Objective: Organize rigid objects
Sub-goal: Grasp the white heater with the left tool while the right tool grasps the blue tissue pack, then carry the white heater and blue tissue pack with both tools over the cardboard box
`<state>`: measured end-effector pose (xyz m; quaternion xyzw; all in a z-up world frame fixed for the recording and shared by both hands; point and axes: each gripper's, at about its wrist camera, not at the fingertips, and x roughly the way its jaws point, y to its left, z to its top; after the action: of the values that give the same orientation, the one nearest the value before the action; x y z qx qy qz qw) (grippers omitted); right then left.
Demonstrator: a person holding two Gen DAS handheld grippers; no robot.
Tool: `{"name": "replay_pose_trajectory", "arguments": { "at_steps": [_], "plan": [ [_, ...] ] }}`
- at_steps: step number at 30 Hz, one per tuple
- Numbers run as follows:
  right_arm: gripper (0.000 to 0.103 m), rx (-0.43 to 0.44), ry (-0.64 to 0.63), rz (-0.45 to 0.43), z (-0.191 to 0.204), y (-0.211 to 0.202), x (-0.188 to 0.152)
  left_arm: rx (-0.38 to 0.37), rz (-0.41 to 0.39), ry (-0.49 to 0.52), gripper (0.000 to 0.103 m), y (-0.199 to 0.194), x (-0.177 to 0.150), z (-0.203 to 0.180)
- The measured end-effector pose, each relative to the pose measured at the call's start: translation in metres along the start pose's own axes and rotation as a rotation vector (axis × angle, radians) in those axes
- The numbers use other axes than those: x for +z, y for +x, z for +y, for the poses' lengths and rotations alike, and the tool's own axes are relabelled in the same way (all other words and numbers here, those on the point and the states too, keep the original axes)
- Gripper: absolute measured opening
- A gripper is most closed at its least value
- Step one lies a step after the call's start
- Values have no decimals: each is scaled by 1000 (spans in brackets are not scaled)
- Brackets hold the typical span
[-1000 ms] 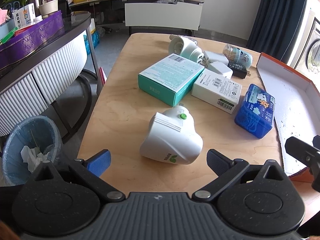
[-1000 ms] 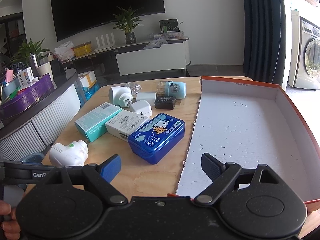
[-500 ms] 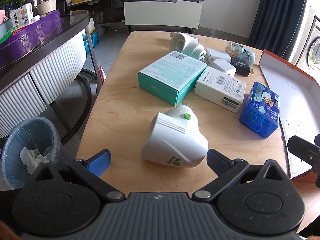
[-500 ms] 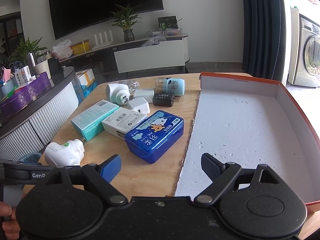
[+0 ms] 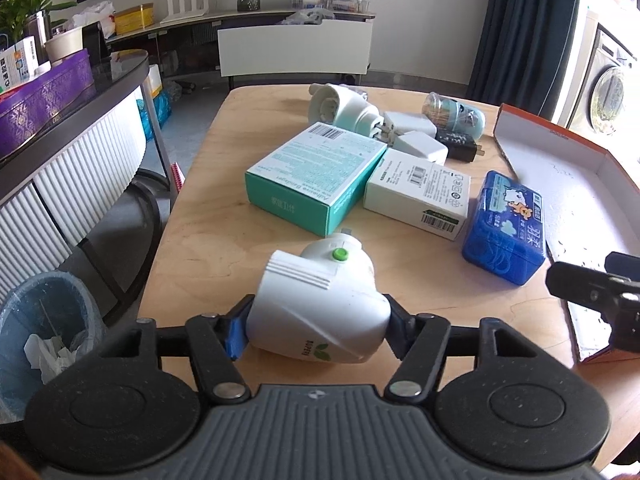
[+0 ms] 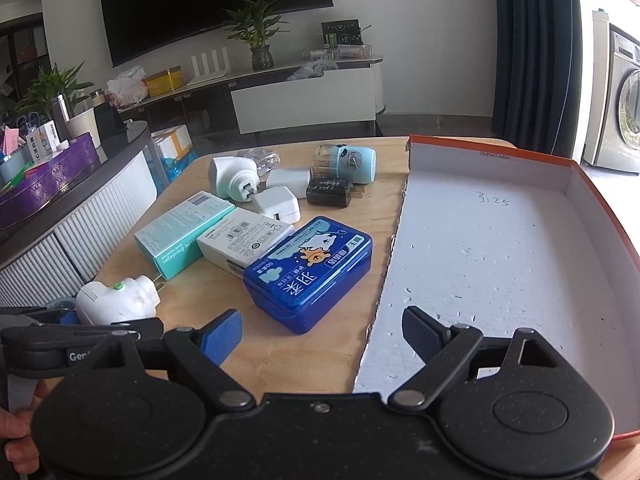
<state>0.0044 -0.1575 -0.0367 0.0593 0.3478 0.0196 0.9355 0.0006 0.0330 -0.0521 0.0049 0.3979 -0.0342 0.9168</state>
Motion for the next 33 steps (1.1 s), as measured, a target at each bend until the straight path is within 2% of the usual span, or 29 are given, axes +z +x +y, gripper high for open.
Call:
{"name": "replay_pose_trajectory", "arguments": {
  "at_steps": [4,10,12,15,22,24,25,28,30,33],
  "plan": [
    [102,-10,12,17,0,10,15,-7,-17,-19,65,-2,1,0],
    [102,-5,127,62,6,39,44,-35,-29,-61,65,-4,5,3],
    [102,-38,113,72,11,53,50,-44,-29,-69,65,-4,5,4],
    [102,-95,96,129,15,76,51,-53,-32,-79,65,-5,5,6],
    [102,-139,119,187,-5,77,44,-66,-27,-95,65,-1,6,9],
    [101,-124,122,222,-8,85,46,-67,-26,-90,65,-1,7,8],
    [99,-136,102,231,-5,87,48,-67,-25,-88,65,-1,7,7],
    [76,-124,11,236,5,92,52,-74,-27,-81,65,-1,10,2],
    [75,-79,22,239,4,89,52,-75,-31,-73,65,-3,12,-1],
    [75,-54,16,193,1,75,52,-82,-38,-77,65,-5,17,-4]
  ]
}}
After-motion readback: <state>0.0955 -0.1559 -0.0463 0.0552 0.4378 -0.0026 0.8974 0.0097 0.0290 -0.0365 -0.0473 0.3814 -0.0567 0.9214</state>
